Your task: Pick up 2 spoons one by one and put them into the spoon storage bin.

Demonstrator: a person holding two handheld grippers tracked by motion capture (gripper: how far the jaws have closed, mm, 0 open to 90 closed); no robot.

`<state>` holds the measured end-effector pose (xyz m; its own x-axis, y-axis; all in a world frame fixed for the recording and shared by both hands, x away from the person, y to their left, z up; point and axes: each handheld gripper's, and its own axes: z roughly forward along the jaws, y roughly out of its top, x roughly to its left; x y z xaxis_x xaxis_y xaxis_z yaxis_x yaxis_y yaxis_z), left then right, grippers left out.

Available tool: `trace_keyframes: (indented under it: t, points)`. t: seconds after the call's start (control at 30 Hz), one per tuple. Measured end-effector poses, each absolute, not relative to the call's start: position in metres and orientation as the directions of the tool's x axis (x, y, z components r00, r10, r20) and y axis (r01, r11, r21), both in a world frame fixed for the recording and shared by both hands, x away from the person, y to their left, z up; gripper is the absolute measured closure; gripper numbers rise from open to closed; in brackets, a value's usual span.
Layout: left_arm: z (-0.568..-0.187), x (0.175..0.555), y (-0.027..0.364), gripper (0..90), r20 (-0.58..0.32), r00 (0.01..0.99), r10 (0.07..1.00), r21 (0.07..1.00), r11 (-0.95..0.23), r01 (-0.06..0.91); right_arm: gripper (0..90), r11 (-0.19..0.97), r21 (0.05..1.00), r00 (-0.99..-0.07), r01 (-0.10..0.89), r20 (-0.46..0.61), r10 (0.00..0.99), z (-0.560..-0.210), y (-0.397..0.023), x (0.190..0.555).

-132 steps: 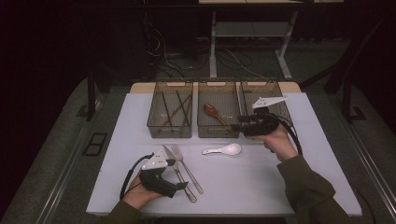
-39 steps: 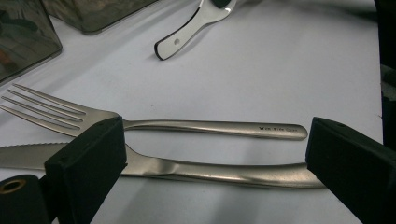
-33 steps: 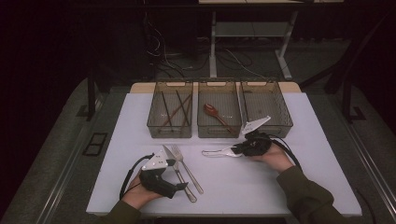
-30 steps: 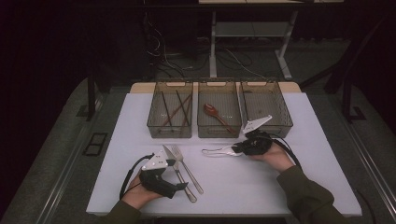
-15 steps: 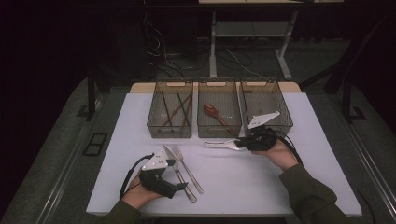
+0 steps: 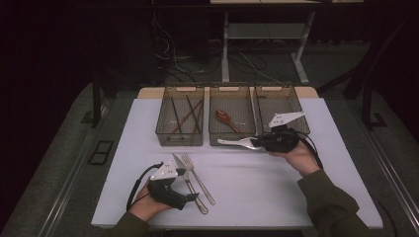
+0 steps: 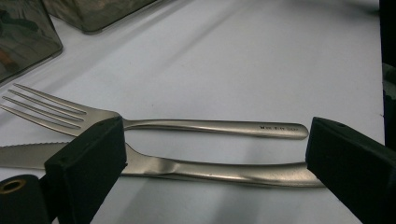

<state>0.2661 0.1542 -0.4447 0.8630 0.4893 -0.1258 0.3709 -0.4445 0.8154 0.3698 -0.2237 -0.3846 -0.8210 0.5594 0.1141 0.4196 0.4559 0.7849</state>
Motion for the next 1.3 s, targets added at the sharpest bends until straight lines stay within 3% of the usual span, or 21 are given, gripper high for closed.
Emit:
trace_keyframes:
  t: [0.6, 1.3]
  points:
    - [-0.445, 0.267, 0.154, 4.5, -0.13, 0.861, 0.492, 0.816, -0.441, 0.375, 81.4, 0.392, 0.832, -0.795, 0.392, 0.093, 0.599, -0.368, -0.217, 0.388]
    - [-0.445, 0.266, 0.154, 4.5, -0.126, 0.864, 0.487, 0.816, -0.445, 0.37, 81.2, 0.518, 0.733, -0.764, 0.441, 0.004, 0.645, -0.379, -0.191, 0.429]
